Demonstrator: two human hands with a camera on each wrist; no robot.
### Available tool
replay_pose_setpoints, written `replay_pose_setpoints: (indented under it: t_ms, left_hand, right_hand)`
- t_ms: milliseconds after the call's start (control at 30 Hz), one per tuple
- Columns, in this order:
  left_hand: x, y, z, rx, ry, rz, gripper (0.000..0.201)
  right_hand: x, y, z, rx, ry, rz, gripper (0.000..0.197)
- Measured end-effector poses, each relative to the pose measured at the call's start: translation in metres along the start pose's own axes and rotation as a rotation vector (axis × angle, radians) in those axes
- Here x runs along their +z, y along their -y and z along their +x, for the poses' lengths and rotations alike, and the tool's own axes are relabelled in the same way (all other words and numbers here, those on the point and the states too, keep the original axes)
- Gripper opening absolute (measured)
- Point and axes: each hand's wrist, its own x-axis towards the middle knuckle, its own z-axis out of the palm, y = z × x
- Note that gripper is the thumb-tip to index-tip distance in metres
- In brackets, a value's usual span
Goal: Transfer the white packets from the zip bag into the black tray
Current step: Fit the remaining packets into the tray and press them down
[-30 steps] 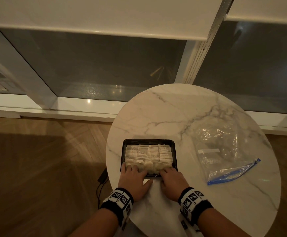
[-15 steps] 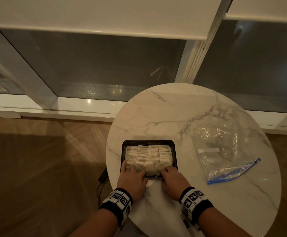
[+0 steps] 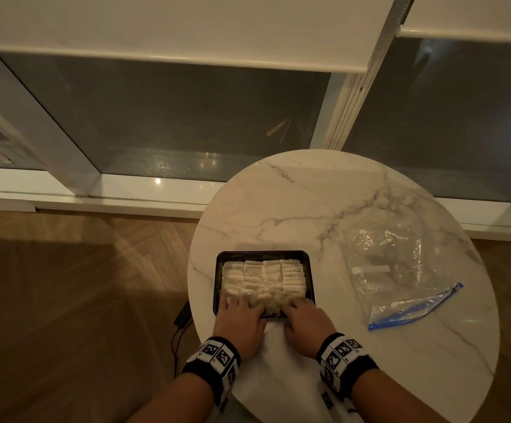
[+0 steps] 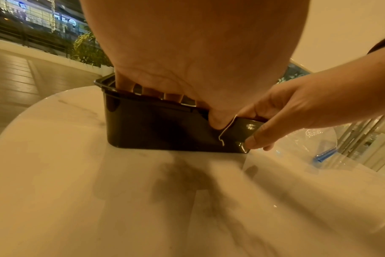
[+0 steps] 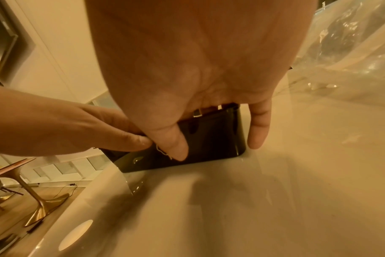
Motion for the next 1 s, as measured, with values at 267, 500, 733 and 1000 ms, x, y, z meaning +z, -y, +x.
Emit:
replay_pose_setpoints:
  t_ms: [267,500,733,1000]
  left_hand:
    - [-0.001,0.006,0.009,0.032,-0.019,-0.021,0.023]
    - [-0.007,0.012,0.02,0.035,-0.021,-0.02,0.024]
    - [-0.009,0.015,0.027,0.037,-0.013,-0.039,0.028]
    - [-0.007,-0.004,0.033,0.124,0.013,-0.026,0.038]
  right_hand:
    - [-0.007,-0.001,-0.001,0.011,-0.112,-0.038,0.036]
    - [-0.008,0.0,0.008,0.041,-0.063,-0.043,0.039]
    - [-0.016,0.002,0.017,0.065,-0.044,-0.042,0.037]
    - [-0.024,0.018,0.019,0.101,-0.043,-0.131,0.036]
